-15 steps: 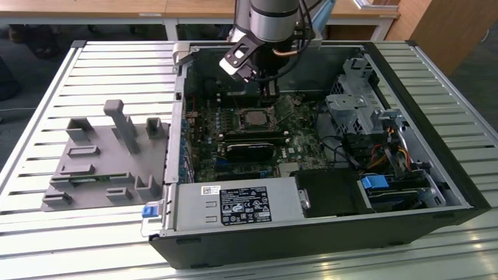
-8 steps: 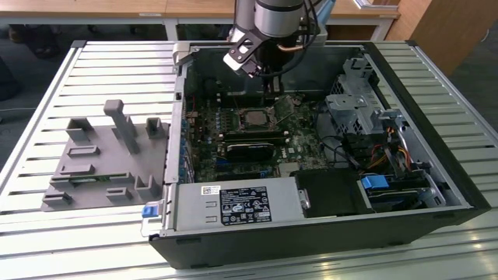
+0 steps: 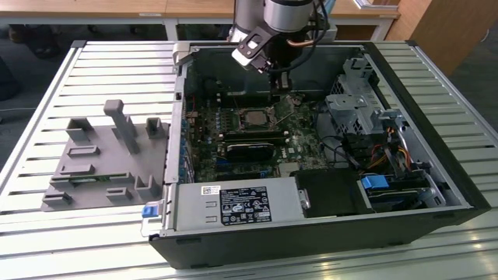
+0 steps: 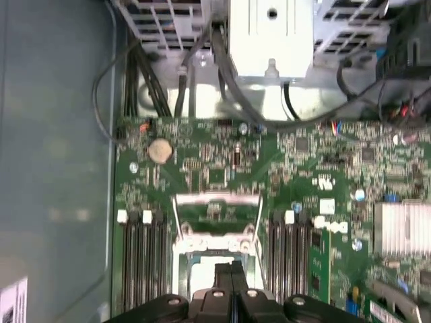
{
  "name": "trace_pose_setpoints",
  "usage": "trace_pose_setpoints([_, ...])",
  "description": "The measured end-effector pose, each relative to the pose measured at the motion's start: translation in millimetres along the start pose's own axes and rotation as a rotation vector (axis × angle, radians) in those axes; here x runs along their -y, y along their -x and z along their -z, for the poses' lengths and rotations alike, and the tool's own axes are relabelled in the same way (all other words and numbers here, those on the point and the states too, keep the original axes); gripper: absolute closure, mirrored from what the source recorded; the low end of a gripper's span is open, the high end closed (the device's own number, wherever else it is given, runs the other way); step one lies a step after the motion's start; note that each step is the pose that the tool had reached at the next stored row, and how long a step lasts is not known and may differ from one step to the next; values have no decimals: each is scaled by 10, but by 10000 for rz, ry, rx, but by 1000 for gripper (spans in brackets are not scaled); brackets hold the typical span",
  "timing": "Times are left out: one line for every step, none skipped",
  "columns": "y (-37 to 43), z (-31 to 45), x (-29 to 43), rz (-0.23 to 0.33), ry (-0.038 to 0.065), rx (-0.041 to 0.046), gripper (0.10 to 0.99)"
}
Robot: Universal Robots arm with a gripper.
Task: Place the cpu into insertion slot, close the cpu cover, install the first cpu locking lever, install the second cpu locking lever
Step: 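Close the cpu cover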
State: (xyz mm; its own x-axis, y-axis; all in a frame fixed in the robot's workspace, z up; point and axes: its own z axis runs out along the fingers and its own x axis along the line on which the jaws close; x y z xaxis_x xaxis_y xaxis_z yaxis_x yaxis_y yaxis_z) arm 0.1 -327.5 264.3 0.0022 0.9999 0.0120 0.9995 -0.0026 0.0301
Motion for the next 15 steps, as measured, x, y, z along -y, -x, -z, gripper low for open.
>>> trace_pose_setpoints([0,-1,-32,0,-3,0,980])
trace_pose_setpoints([0,-1,-59,-1,-5,1,980])
trace_pose_setpoints([-1,-2,-82,0,-5,2,980])
trace_pose_setpoints([-1,-3,-105,1,-6,2,980])
trace_pose_setpoints([-1,-4,-128,-1,-7,2,980])
trace_pose_setpoints([-2,-5,-150,0,-10,2,980])
trace_pose_setpoints([-3,-6,-171,-1,-15,0,980])
trace_pose_setpoints([-5,-8,-190,-1,-22,0,980])
trace_pose_setpoints([-8,-11,-209,0,-29,-2,980])
trace_pose_setpoints([-11,-13,-228,-1,-39,-2,980])
trace_pose_setpoints([-14,-15,-246,-1,-47,-1,980])
trace_pose_setpoints([-18,-17,-267,-1,-59,1,980])
trace_pose_setpoints([-24,-19,-288,-1,-71,2,980])
trace_pose_setpoints([-31,-23,-309,0,-83,2,980])
trace_pose_setpoints([-39,-27,-328,-1,-94,1,980])
